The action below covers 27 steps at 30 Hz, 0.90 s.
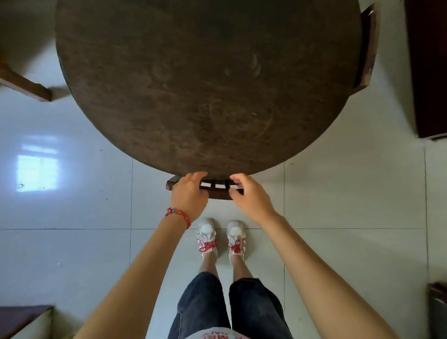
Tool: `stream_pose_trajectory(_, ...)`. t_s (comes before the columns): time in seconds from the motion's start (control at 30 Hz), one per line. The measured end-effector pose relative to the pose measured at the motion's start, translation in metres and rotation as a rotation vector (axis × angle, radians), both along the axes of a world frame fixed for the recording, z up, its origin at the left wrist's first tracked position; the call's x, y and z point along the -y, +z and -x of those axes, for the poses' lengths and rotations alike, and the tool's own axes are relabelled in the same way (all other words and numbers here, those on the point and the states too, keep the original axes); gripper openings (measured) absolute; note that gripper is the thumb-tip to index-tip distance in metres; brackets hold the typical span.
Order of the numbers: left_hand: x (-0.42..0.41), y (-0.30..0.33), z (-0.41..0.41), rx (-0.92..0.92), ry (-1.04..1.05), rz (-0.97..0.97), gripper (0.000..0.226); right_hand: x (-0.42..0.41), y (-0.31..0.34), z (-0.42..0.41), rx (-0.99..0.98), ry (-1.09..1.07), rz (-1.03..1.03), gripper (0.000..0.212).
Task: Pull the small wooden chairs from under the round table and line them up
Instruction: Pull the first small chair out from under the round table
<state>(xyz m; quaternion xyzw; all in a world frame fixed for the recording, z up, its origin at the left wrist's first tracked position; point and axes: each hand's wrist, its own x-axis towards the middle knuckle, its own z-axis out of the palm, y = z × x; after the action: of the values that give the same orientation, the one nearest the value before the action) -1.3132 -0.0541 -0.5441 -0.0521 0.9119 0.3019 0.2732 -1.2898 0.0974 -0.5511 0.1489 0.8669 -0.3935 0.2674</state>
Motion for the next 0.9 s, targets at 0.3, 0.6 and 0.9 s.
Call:
stream_pose_trajectory(0.3,0.002,-0.063,-0.004,0.038,-0.576,0.446,0.043,0.010,-0.057,-0.001,0.060,0.586,-0.463,0.044)
stream_pose_trajectory(0.6,0.013,-0.094,0.009,0.008,-0.679,0.527,0.038,0.011,-0.072,0.011,0.011,0.690,-0.411,0.035)
stream_pose_trajectory(0.9,0.025,-0.081,-0.017,-0.021,-0.799,0.479,0.035,0.011,-0.054,-0.016,-0.050,0.759,-0.411,0.038)
